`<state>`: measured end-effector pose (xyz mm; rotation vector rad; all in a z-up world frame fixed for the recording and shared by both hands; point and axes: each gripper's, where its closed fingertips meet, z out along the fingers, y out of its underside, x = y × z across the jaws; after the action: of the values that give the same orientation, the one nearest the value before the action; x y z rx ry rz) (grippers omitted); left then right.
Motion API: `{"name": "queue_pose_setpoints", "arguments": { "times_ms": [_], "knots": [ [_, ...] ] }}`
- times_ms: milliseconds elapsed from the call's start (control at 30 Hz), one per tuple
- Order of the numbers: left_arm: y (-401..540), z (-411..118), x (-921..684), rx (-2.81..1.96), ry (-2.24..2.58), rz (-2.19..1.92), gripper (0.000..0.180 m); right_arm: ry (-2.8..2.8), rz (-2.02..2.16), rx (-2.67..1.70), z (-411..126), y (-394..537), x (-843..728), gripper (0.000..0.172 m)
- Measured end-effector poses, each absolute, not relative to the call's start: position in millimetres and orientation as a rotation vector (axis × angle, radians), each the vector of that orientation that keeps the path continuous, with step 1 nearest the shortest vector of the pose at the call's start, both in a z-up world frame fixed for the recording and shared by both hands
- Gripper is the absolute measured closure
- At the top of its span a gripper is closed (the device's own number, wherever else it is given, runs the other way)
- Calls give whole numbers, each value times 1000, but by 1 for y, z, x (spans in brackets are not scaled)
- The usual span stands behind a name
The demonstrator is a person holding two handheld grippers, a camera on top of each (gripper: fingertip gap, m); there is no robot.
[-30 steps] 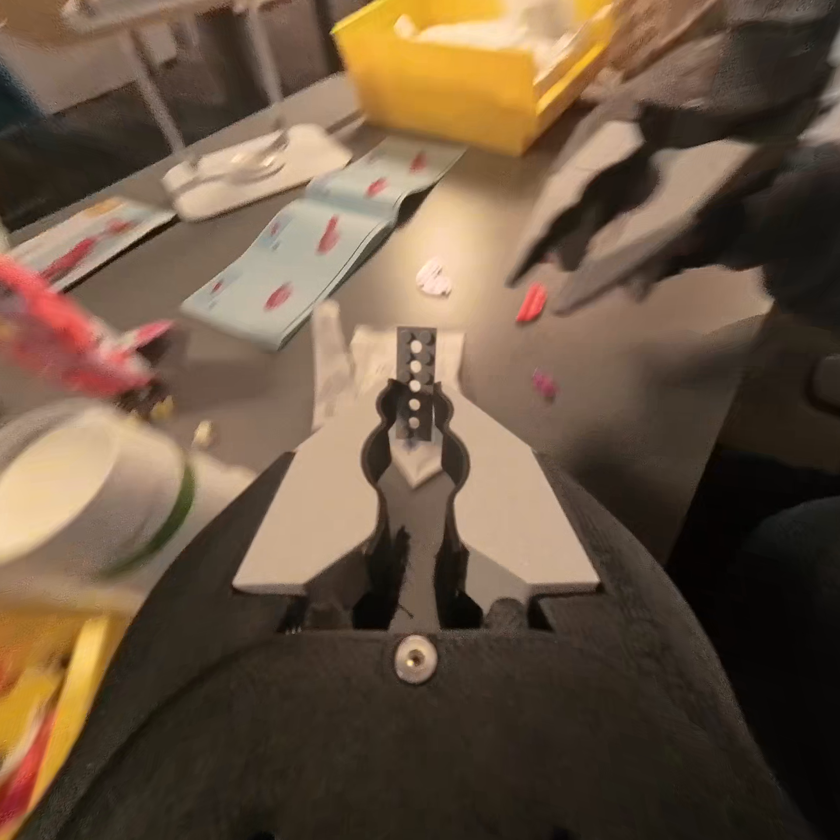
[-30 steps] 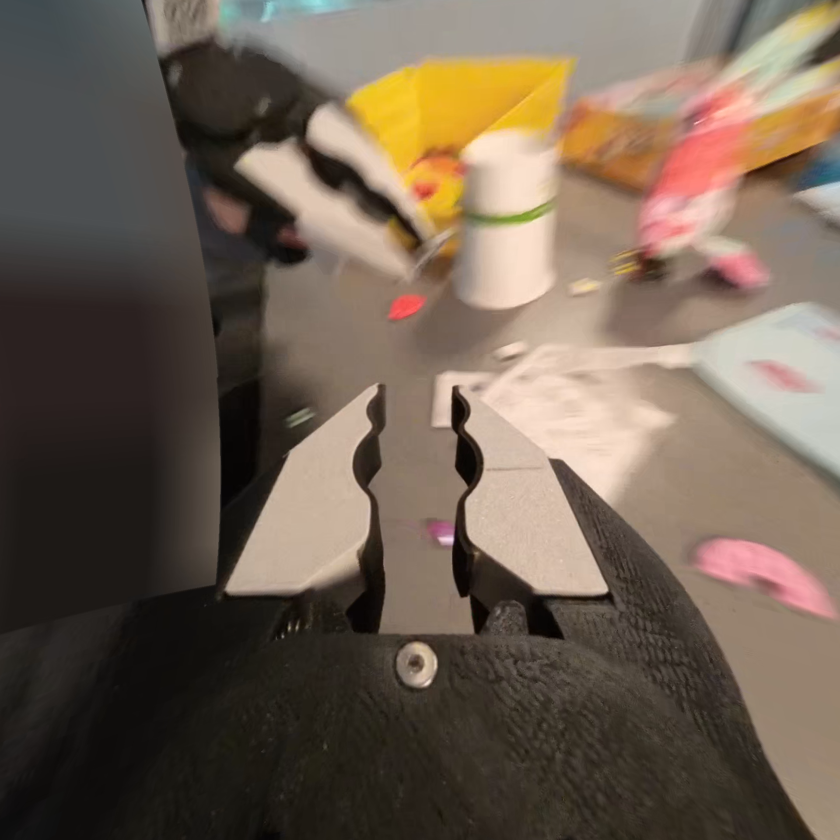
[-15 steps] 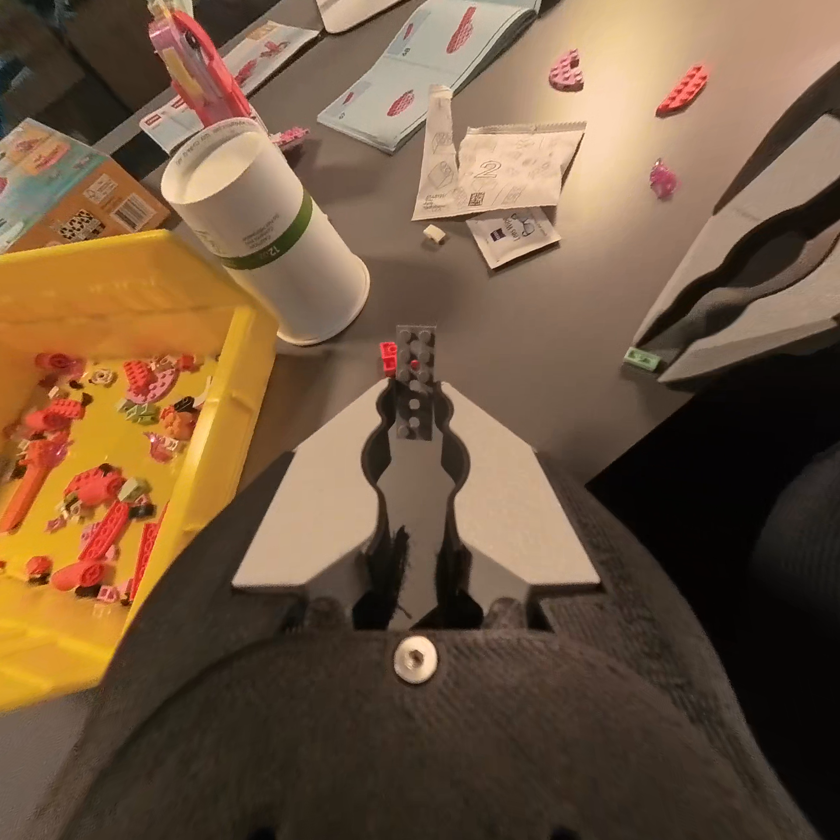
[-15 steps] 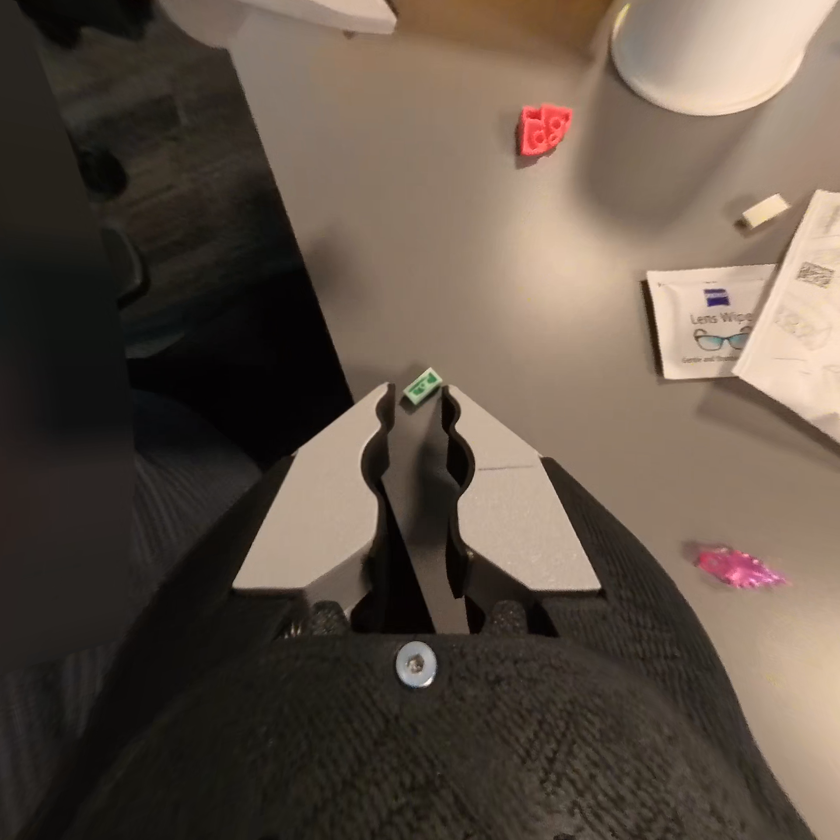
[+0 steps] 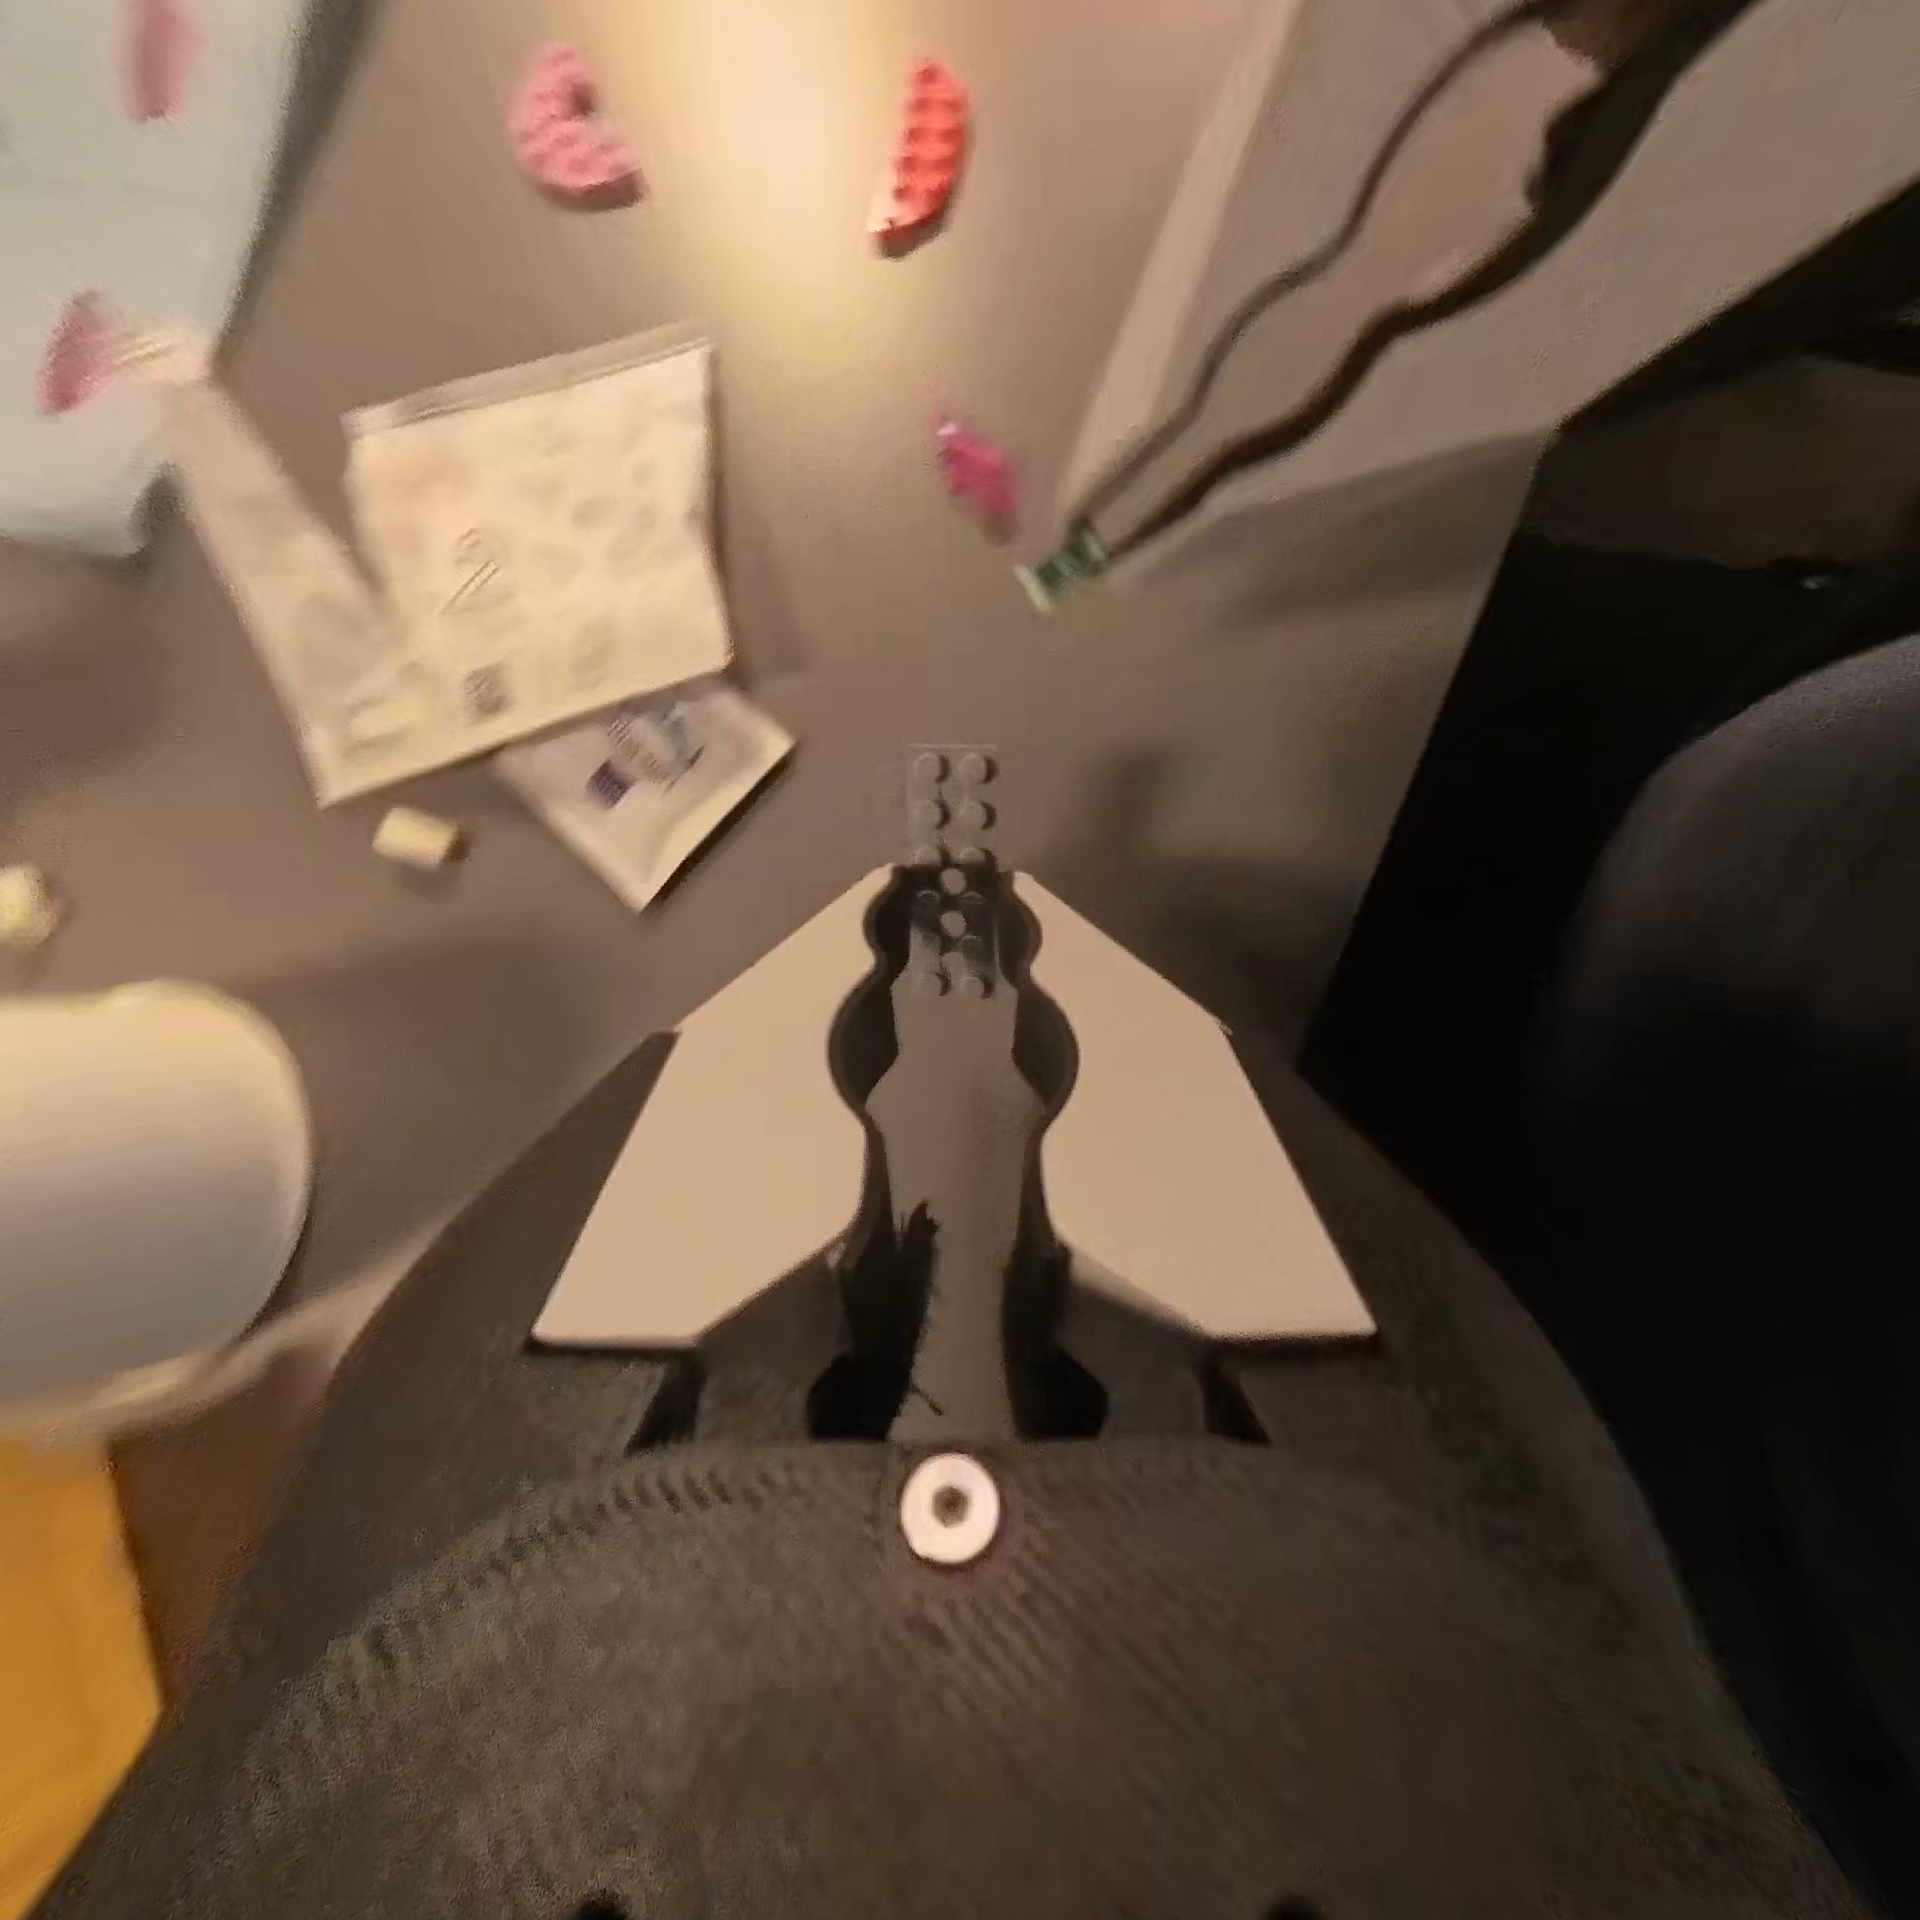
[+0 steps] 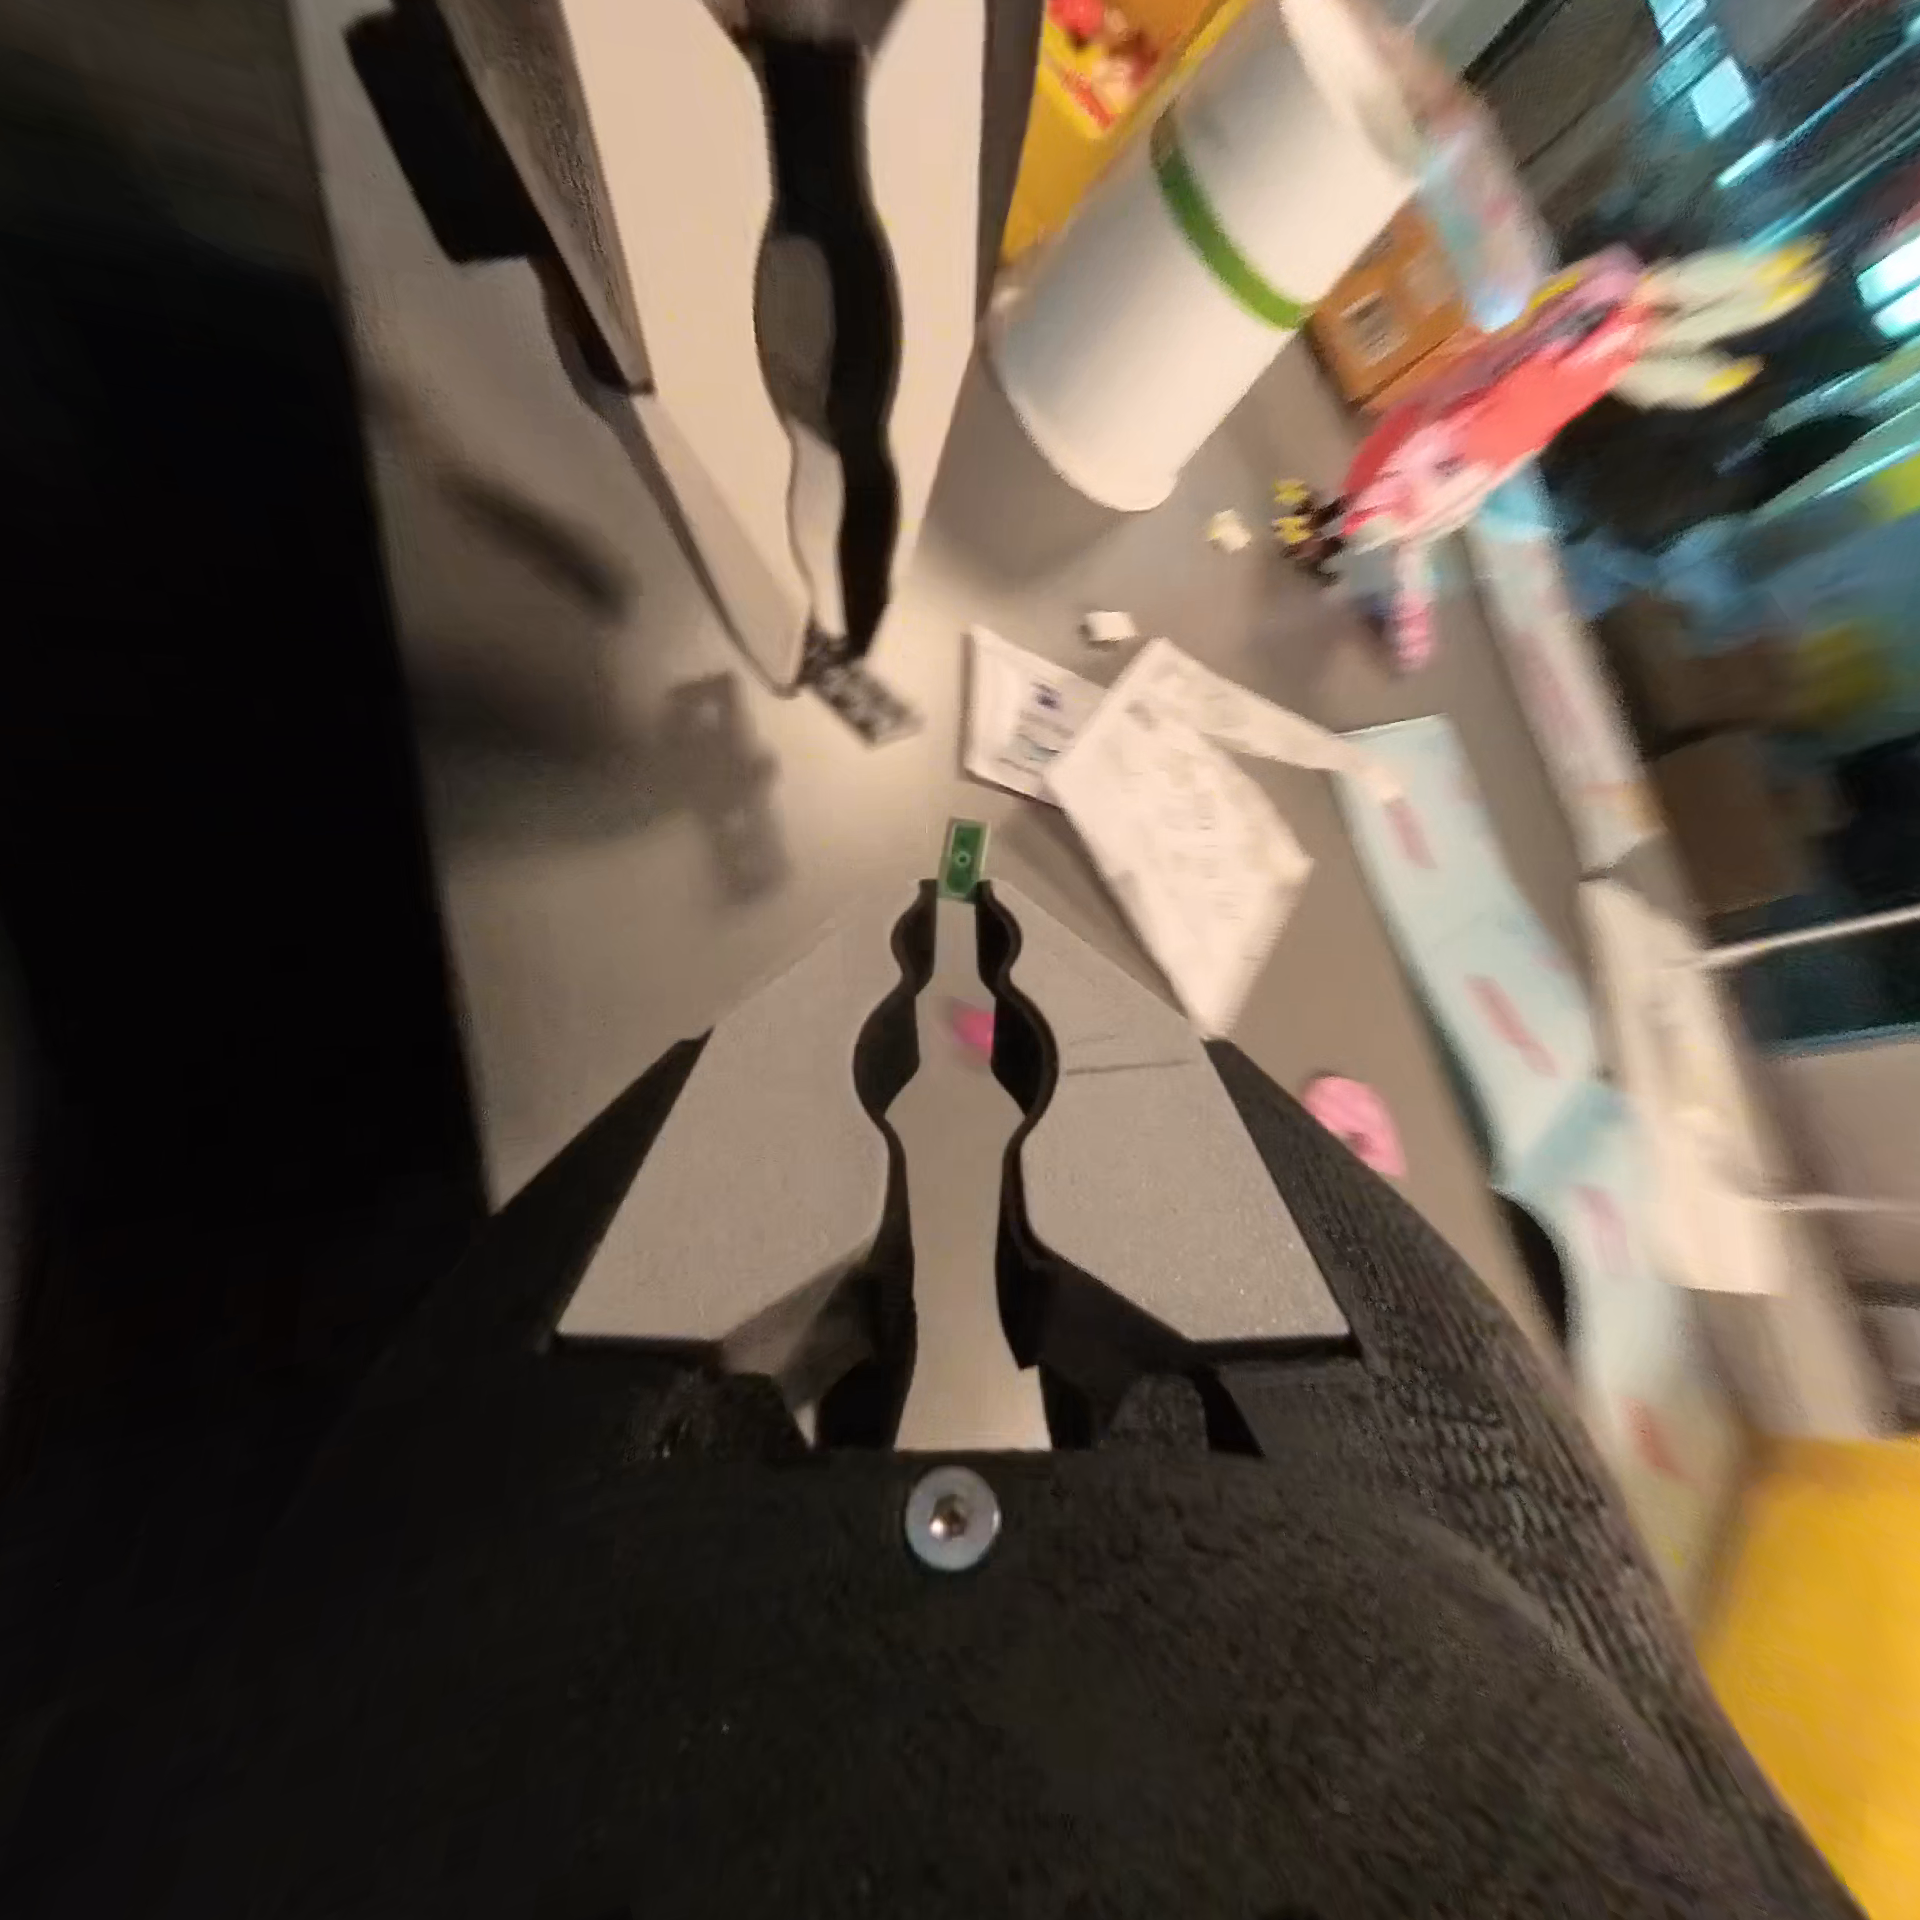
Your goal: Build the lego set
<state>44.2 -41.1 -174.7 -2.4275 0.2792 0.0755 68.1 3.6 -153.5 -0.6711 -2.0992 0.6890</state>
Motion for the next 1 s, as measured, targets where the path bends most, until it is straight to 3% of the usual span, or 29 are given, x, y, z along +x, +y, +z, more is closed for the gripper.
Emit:
{"name": "queue_pose_setpoints", "arguments": {
  "times_ms": [200, 333, 433, 700, 1000],
  "knots": [
    [1, -194, 57, -2474, 419, -15, 165, -2003, 394, -202, -145, 30, 73, 166],
    [1, -193, 55, -2452, 365, -58, 136, -1937, 323, -36, -141, 35, 71, 166],
    [-2, -183, 55, -2358, 327, -64, 129, -1844, 267, 76, -130, 38, 70, 166],
    [12, -121, 86, -1947, 175, -459, 148, -1597, 41, 531, -113, 12, 75, 166],
    [10, -116, 87, -1867, 392, -66, 176, -1558, -9, 651, -111, 6, 80, 166]
  ]
}}
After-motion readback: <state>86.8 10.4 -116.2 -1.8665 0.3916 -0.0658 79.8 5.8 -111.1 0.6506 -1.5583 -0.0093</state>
